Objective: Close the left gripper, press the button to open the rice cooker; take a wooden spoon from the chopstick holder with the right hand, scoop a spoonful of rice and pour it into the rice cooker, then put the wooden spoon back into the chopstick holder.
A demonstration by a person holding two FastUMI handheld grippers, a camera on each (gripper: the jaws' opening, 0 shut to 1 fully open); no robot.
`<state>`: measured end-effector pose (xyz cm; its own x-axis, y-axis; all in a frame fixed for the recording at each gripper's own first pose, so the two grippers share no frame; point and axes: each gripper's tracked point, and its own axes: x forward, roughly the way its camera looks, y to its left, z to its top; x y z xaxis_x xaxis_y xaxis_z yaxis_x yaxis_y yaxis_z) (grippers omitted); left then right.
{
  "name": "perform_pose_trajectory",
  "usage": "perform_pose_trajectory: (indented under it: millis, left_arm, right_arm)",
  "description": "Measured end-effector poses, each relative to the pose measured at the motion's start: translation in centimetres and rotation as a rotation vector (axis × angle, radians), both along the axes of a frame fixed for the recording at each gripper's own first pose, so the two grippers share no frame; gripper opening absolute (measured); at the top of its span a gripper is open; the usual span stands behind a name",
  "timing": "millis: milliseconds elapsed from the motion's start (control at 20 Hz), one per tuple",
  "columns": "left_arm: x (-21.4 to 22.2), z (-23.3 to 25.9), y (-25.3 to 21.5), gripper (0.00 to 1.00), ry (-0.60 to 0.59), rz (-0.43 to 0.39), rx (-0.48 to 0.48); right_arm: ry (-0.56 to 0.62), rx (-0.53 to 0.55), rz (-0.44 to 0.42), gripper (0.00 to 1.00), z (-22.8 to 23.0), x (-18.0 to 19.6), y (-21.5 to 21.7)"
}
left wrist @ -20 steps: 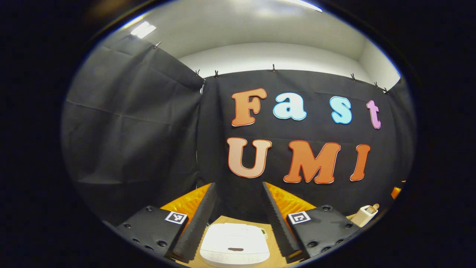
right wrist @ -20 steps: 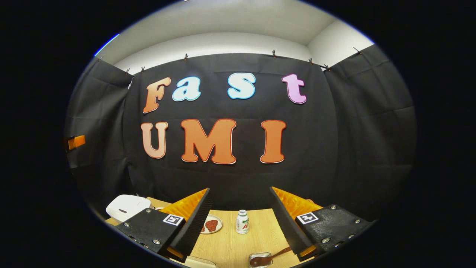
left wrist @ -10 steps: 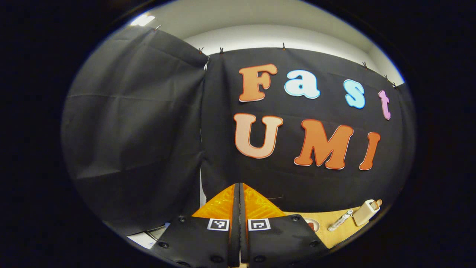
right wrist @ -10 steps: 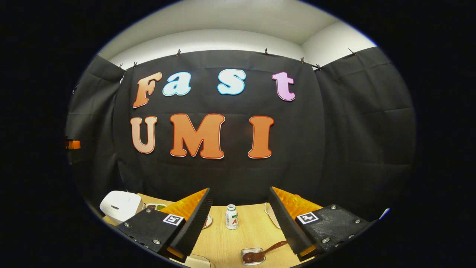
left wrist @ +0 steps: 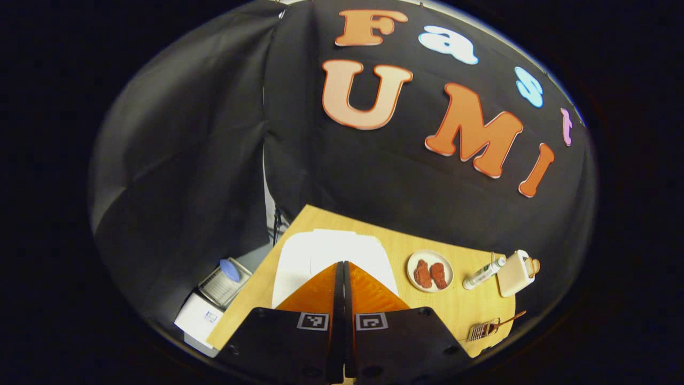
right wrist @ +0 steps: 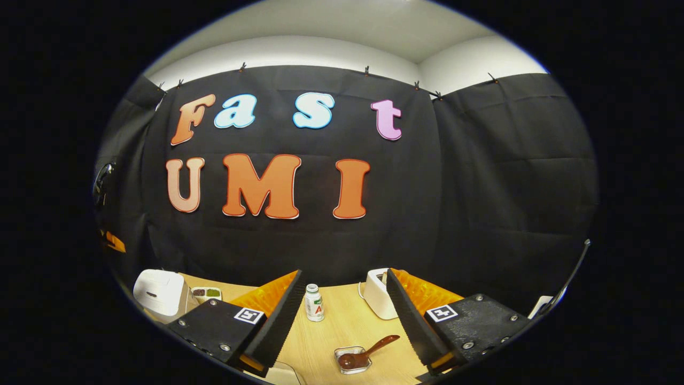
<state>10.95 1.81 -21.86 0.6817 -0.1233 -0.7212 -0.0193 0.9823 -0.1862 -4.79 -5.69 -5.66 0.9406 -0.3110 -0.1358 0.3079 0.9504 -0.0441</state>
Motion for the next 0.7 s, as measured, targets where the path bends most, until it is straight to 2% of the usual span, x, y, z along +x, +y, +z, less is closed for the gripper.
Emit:
perform_pose_trajectory:
  millis: [350, 600, 700]
  left_arm:
    - [-2.2, -8.9, -2.9, 0.05, 0.322, -0.051, -0.091]
    - [-3.6, -12.2, -4.0, 0.05, 0.443, -0.046, -0.113]
    - [-3.2, -12.2, -3.9, 0.05, 0.439, -0.031, -0.119]
  right_arm:
    - [0.067, -0.007, -0.079, 0.95, -1.9, -1.6, -1.0]
    - [0.088, -0.011, -0.098, 0.95, -2.7, -1.6, -2.0]
    - [0.098, -0.004, -0.095, 0.95, -3.1, -1.3, -2.1]
